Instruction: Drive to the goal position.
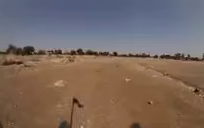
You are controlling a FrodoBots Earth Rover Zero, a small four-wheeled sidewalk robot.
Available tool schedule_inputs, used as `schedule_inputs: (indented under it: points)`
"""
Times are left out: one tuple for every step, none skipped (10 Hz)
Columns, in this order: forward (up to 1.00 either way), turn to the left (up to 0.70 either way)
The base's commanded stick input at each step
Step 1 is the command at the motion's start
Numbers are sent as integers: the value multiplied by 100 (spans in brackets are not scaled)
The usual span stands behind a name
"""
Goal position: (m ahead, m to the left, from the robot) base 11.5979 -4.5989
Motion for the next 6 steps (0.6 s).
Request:
schedule_inputs:
  points:
    - [50, 0]
    - [50, 0]
    - [50, 0]
    - [50, 0]
    - [50, 0]
    - [50, 0]
